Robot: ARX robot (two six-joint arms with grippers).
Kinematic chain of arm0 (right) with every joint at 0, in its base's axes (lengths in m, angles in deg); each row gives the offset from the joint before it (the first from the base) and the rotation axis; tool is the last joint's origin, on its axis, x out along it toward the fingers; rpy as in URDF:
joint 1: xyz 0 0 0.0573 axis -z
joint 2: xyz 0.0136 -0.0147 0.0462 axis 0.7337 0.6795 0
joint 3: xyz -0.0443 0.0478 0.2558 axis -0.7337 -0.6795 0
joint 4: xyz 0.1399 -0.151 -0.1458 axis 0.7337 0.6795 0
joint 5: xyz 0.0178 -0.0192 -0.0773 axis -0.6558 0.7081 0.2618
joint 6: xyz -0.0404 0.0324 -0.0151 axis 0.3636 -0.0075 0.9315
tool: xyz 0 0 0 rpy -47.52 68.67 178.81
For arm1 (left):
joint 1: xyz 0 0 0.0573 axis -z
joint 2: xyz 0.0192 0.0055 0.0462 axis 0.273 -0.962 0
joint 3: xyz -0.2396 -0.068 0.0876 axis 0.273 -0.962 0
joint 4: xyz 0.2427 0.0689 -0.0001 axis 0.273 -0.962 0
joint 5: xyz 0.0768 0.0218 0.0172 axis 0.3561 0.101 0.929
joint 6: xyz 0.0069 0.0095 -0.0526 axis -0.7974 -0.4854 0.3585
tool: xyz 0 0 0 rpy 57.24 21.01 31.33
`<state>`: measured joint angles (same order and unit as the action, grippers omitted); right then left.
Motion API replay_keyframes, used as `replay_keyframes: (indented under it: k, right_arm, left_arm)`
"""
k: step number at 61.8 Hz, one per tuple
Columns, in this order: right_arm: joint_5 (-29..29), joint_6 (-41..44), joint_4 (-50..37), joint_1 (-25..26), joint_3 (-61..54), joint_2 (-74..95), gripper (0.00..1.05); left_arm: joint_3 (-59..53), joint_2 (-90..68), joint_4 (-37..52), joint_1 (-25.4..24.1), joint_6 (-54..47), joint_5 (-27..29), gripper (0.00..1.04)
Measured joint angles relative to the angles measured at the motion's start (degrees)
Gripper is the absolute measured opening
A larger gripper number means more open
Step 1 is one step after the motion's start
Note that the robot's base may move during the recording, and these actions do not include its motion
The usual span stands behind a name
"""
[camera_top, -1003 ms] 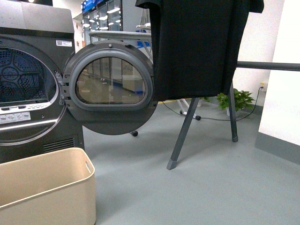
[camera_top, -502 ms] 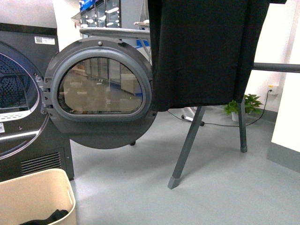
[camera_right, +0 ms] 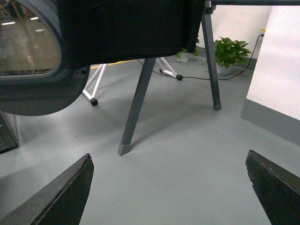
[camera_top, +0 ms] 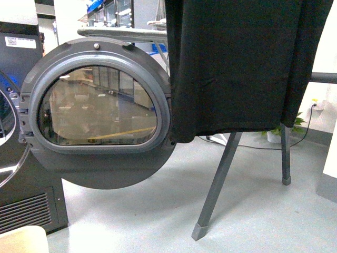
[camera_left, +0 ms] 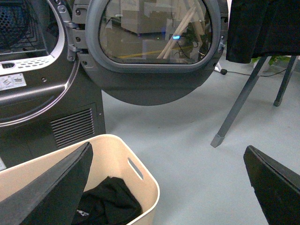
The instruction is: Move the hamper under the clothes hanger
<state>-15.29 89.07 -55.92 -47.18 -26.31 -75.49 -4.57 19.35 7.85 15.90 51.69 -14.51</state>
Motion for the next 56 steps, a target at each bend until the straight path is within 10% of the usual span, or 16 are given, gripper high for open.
replay_keyframes:
  k: [56]
  right_arm:
    - [0.0, 0.0, 0.0, 0.0, 0.0, 0.0, 0.97]
  left_arm:
    - [0.0, 0.0, 0.0, 0.0, 0.0, 0.1, 0.98]
